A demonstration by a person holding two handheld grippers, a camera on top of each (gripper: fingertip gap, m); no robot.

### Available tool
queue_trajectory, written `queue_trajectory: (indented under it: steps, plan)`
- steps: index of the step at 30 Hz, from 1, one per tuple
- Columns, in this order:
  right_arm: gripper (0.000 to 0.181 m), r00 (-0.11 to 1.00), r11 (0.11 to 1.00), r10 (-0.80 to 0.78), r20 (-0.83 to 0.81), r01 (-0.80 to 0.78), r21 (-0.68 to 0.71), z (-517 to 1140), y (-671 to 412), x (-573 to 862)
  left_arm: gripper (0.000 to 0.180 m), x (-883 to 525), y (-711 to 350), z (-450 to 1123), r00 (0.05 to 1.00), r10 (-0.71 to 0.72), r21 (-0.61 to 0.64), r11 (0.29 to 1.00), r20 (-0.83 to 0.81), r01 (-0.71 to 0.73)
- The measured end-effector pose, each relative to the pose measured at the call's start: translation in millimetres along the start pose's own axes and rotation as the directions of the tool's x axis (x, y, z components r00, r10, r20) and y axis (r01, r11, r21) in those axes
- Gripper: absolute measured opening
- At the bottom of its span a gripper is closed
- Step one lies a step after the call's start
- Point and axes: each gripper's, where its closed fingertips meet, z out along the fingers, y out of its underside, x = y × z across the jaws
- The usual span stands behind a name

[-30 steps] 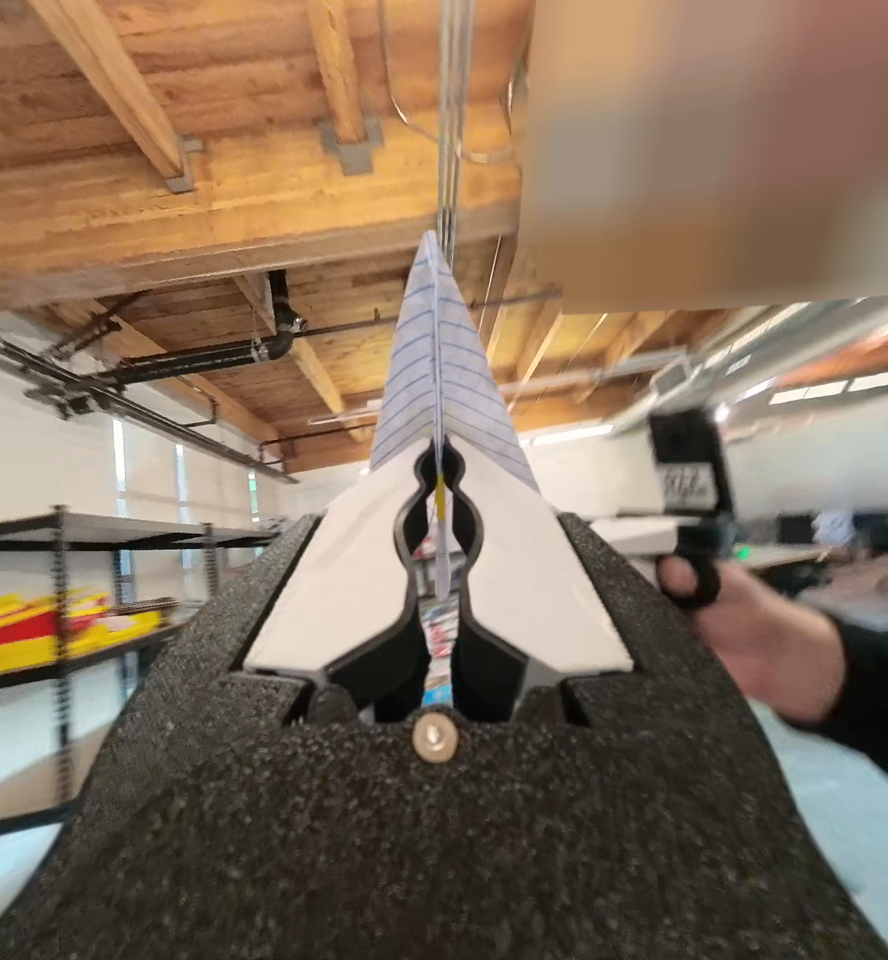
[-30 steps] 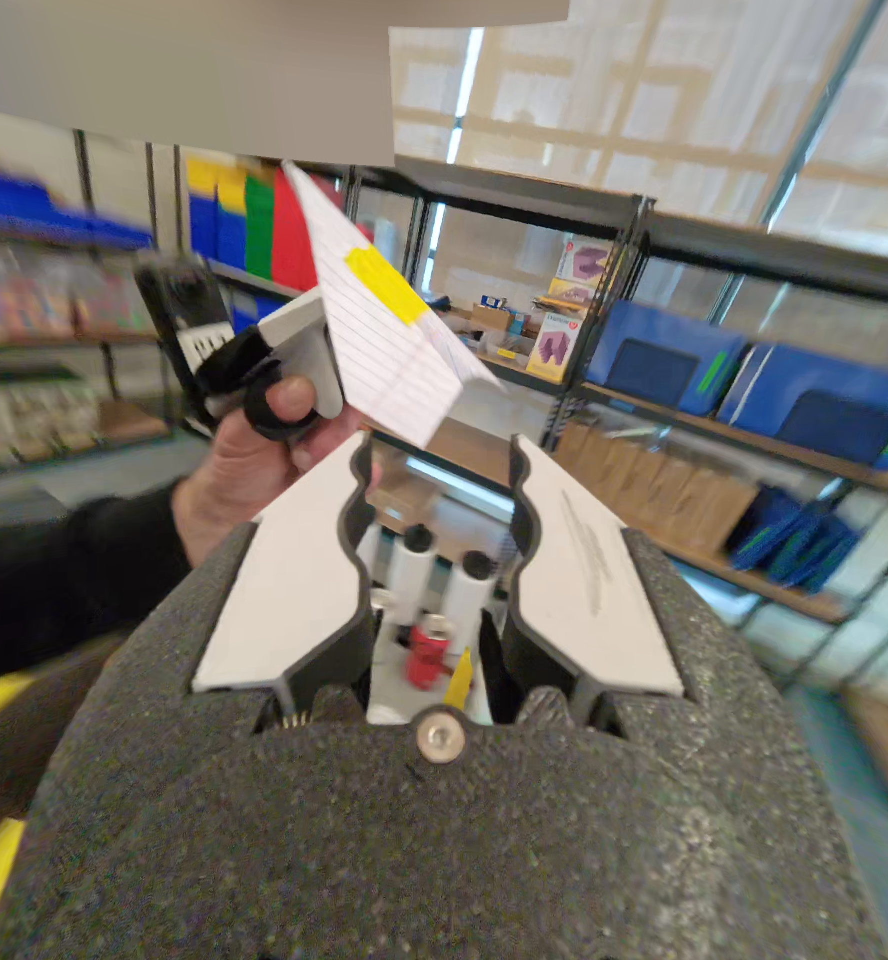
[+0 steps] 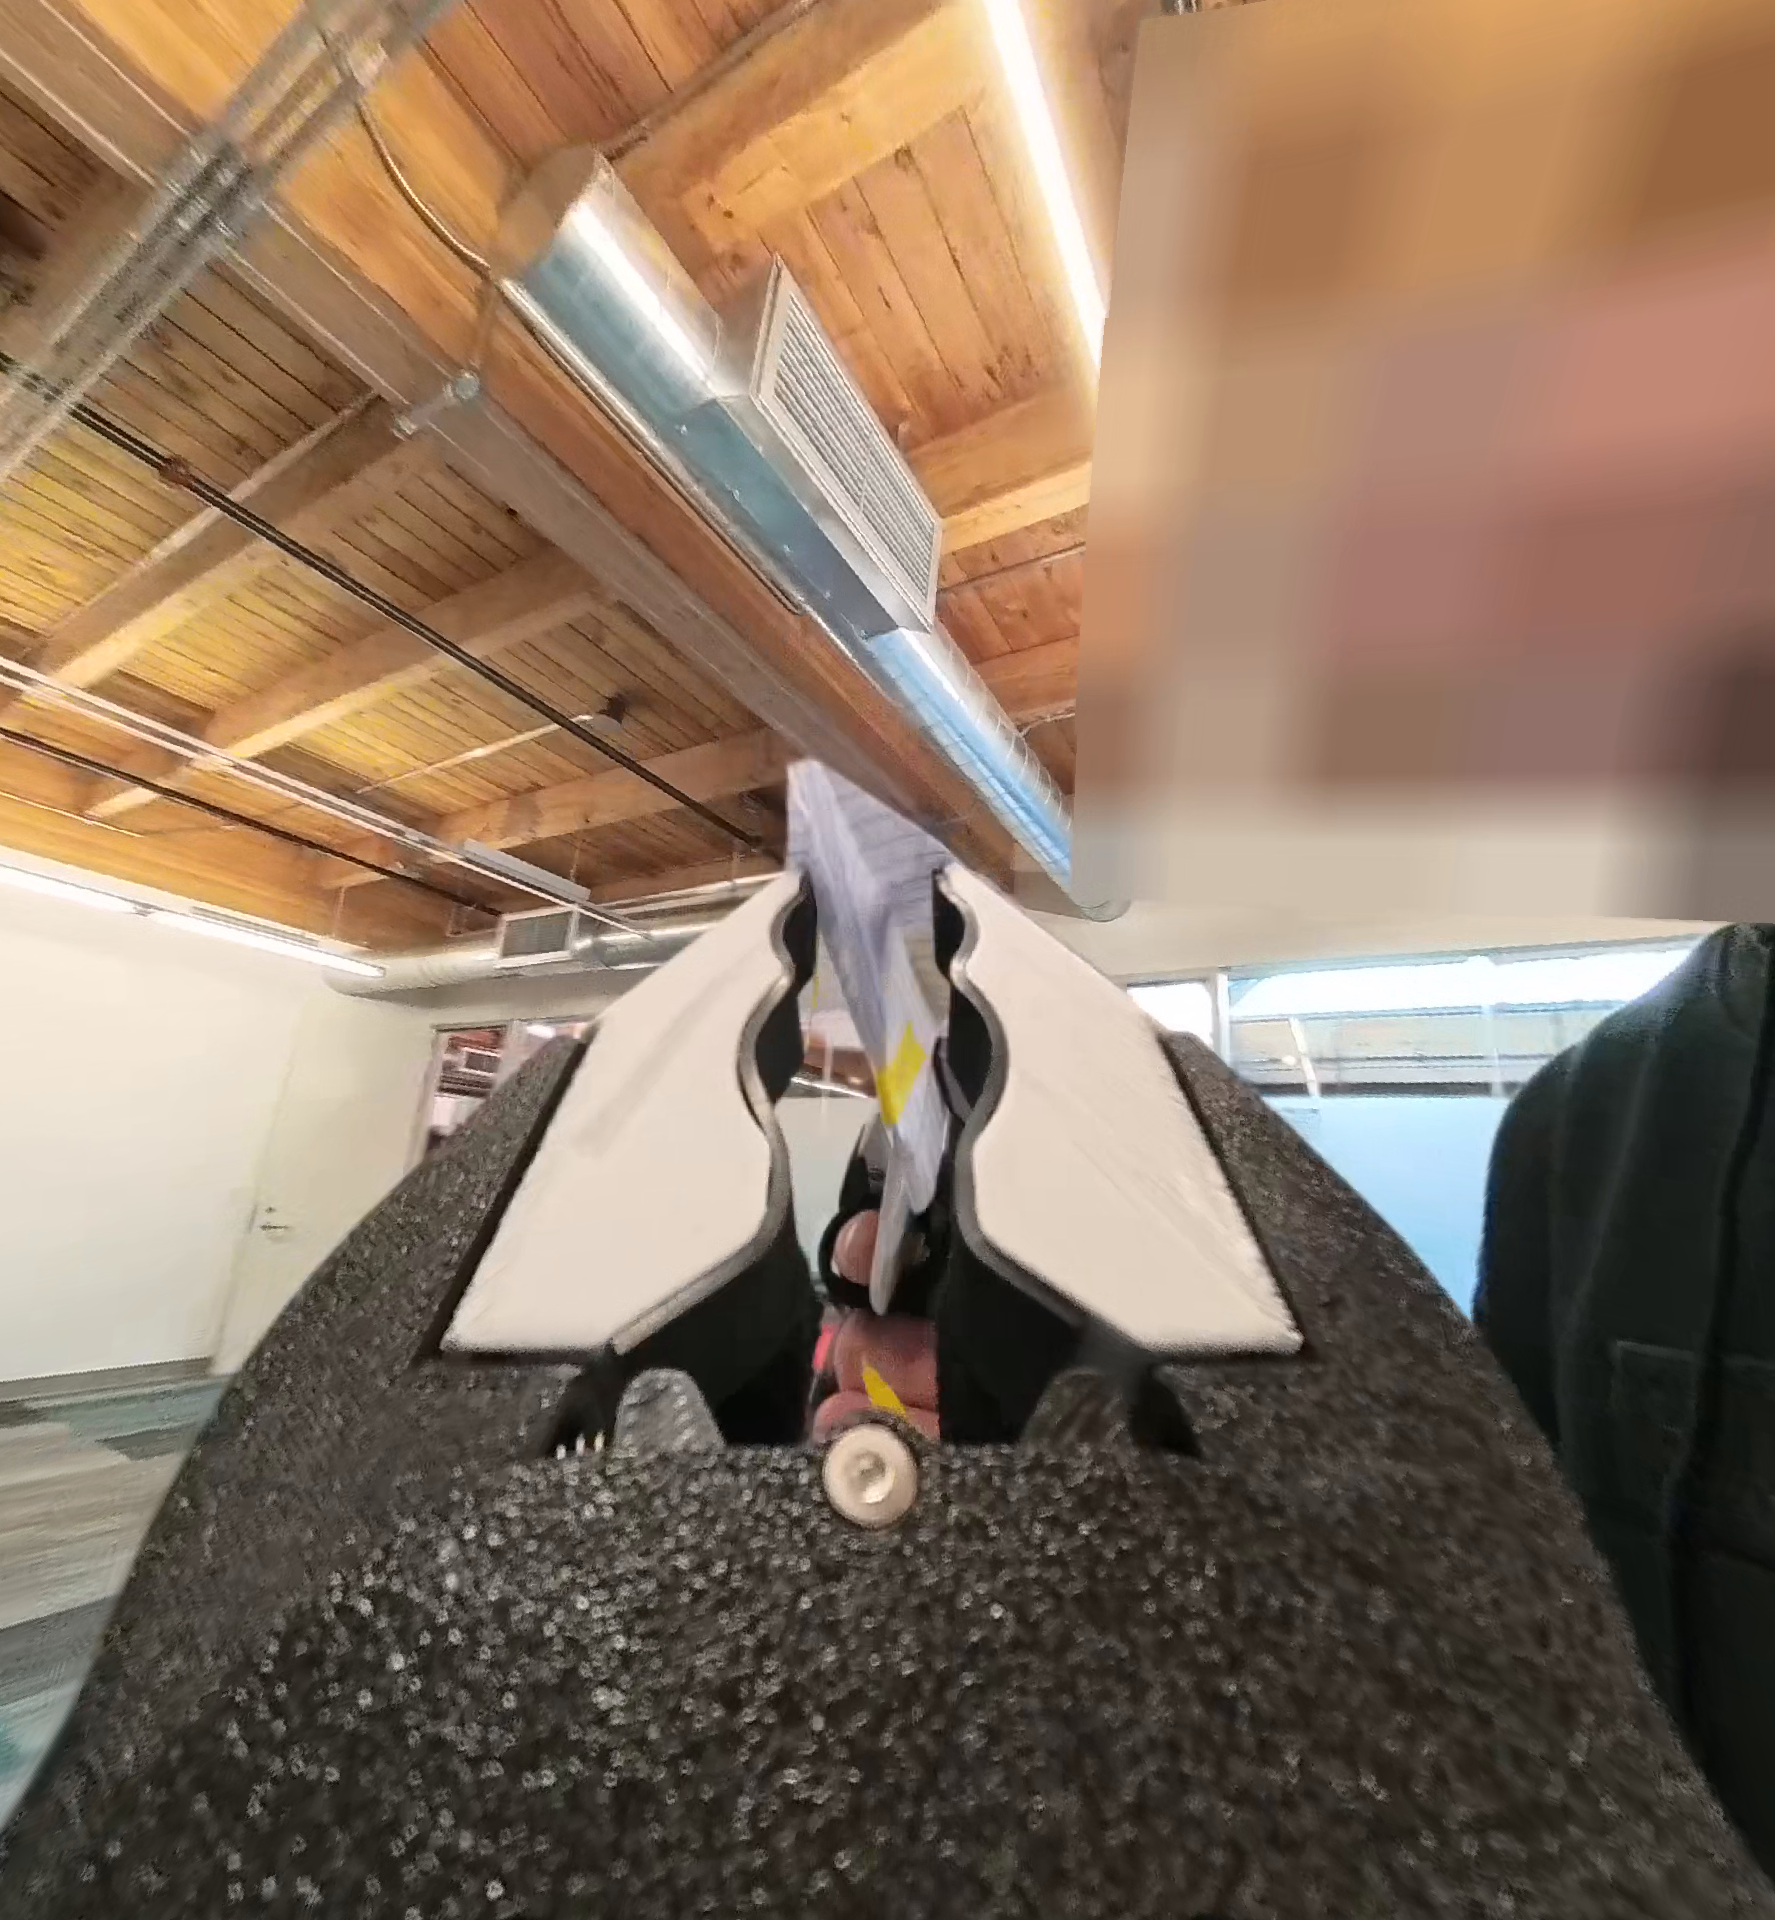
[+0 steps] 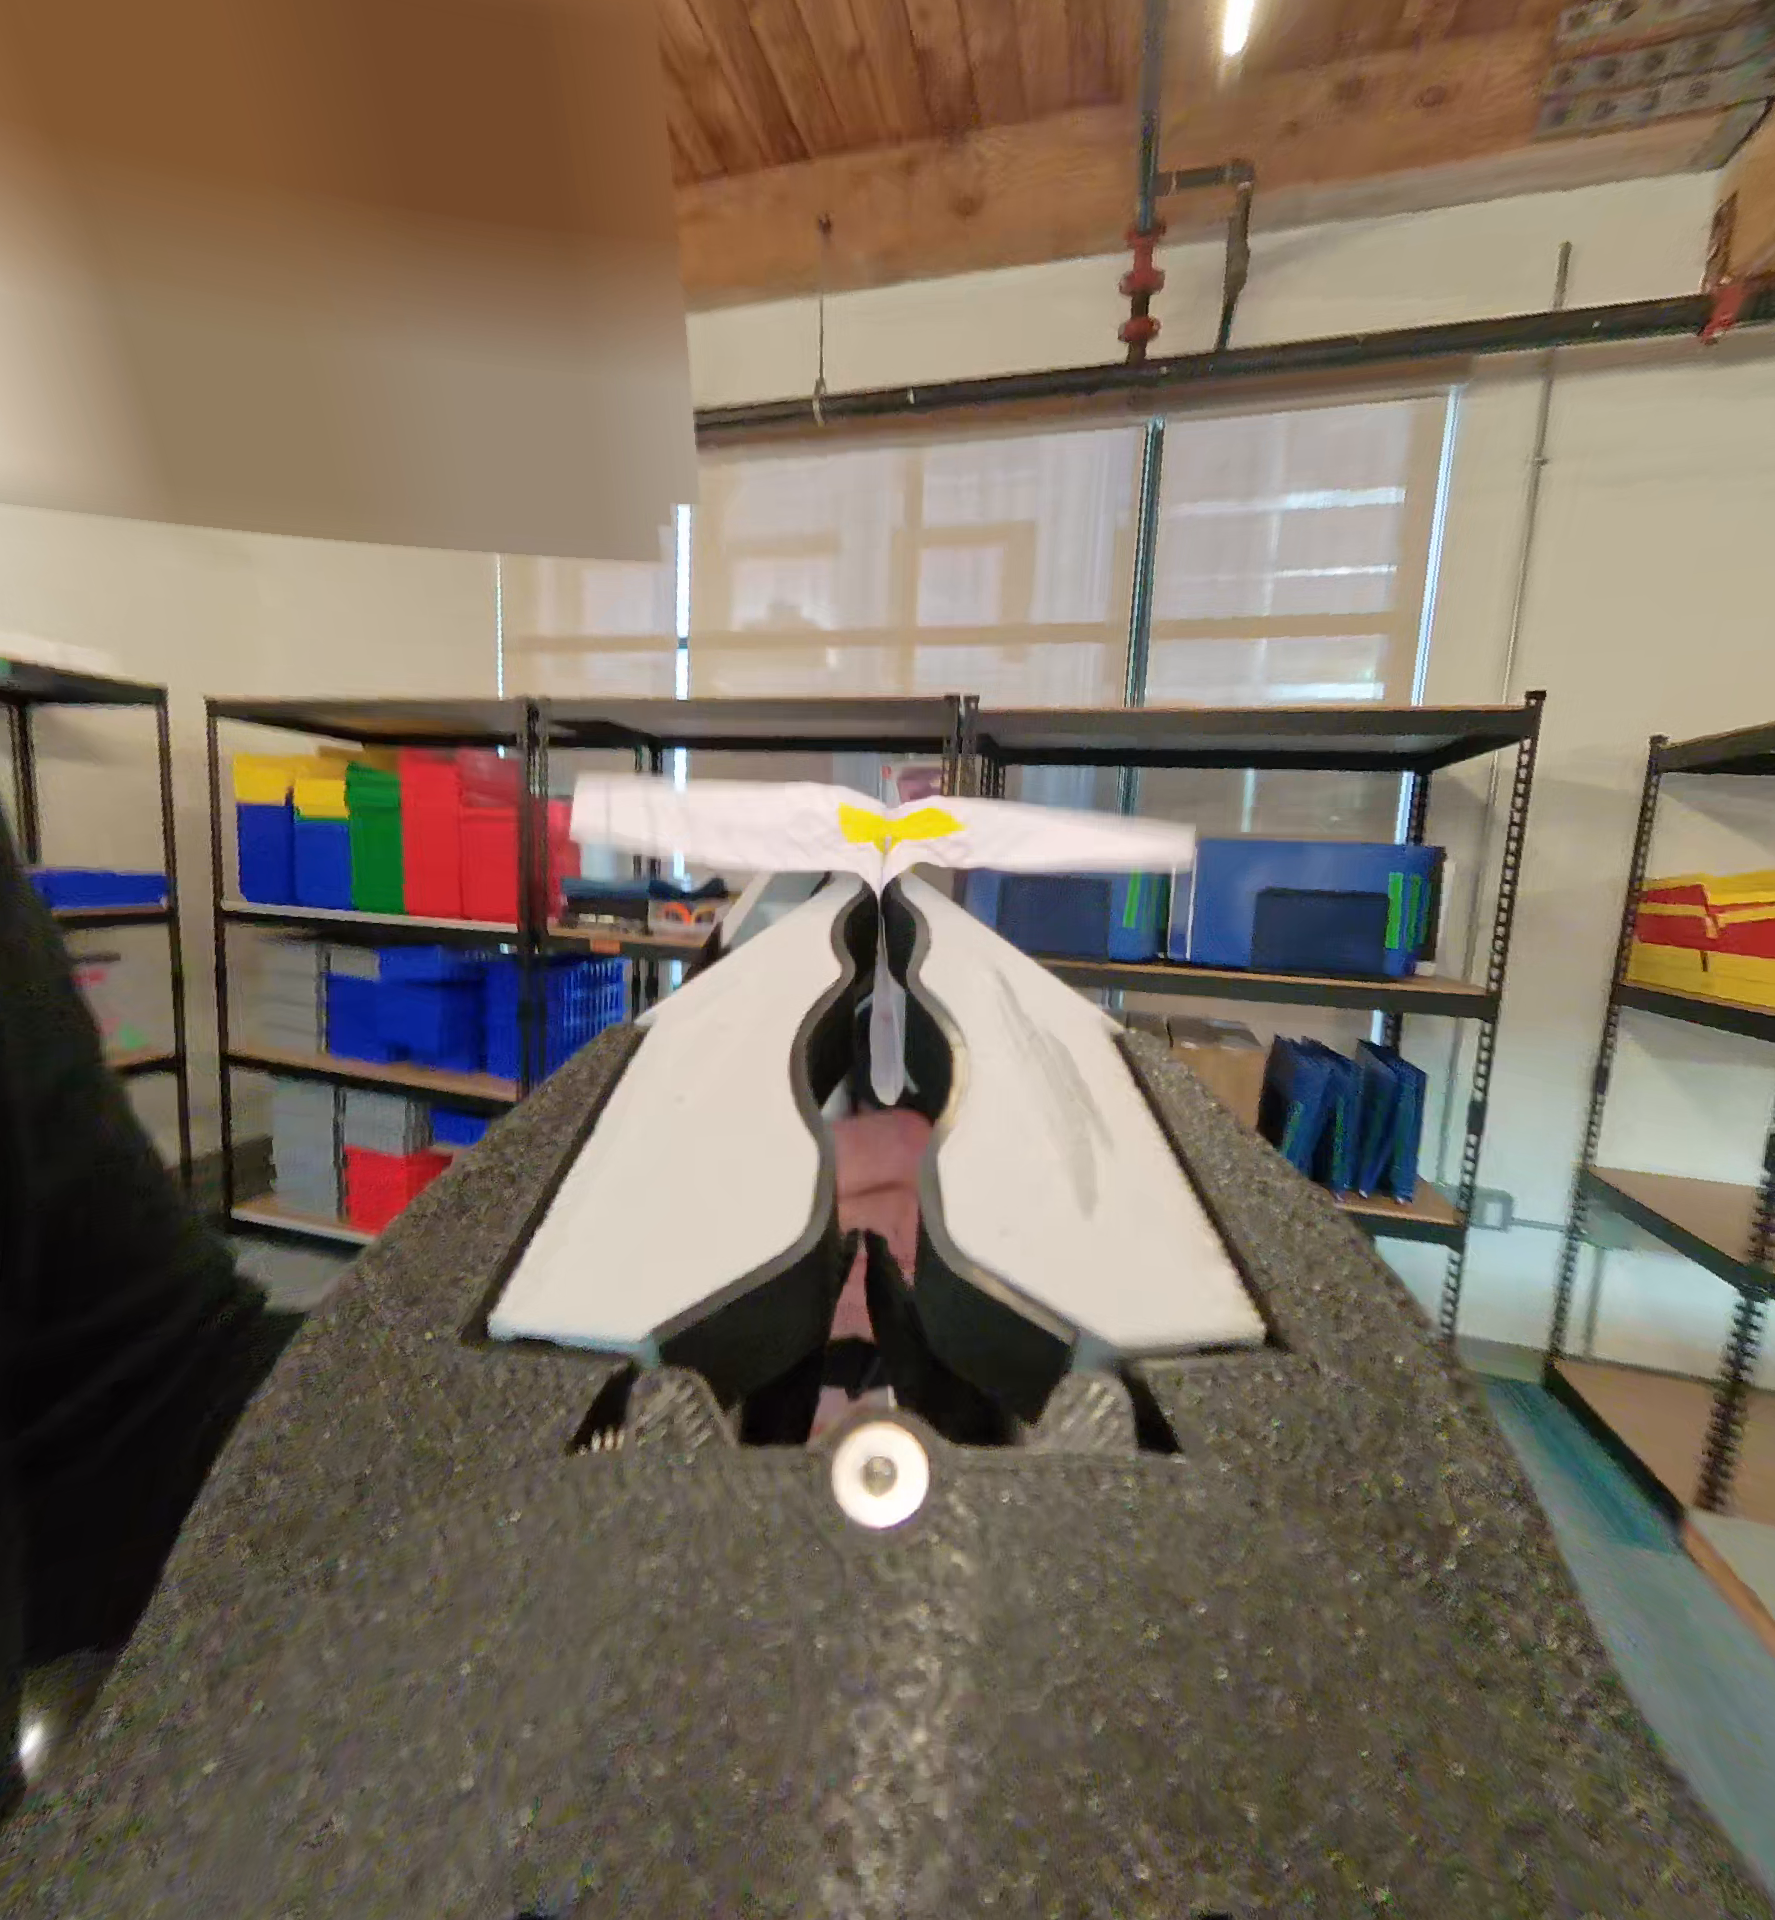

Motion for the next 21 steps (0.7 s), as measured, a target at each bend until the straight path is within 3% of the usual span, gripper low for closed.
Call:
queue_trajectory:
  steps: [2,4,7,12,16,17,21]
  plan:
    - [0.000,0.999,1.000,-0.027,-0.030,0.026,-0.017,-35,-14,10,0.018,-5,27,21,0.997,-0.049,-0.011,0.999,-0.051,0.049]
    - [0.000,0.998,0.999,-0.035,-0.060,0.032,-0.044,-69,-25,18,0.002,-12,56,44,0.992,-0.097,-0.017,0.995,-0.078,0.096]
    - [0.000,0.991,0.998,-0.051,-0.124,0.046,-0.043,-116,-49,30,0.002,-16,98,78,0.979,-0.162,-0.024,0.987,-0.122,0.160]
    - [0.000,0.964,0.997,-0.065,-0.257,0.073,0.020,-187,-91,48,0.027,-9,167,134,0.932,-0.283,-0.085,0.959,-0.224,0.271]
    - [0.000,0.938,0.994,-0.103,-0.331,0.109,0.000,-233,-114,52,0.013,-8,216,173,0.906,-0.340,-0.154,0.938,-0.251,0.309]
    - [0.000,0.930,0.993,-0.116,-0.349,0.118,-0.016,-242,-117,52,0.002,-6,226,181,0.897,-0.352,-0.170,0.934,-0.269,0.316]
    - [0.002,0.874,0.987,-0.151,-0.462,0.162,-0.016,-278,-140,58,0.000,-3,256,210,0.852,-0.412,-0.177,0.911,-0.323,0.373]
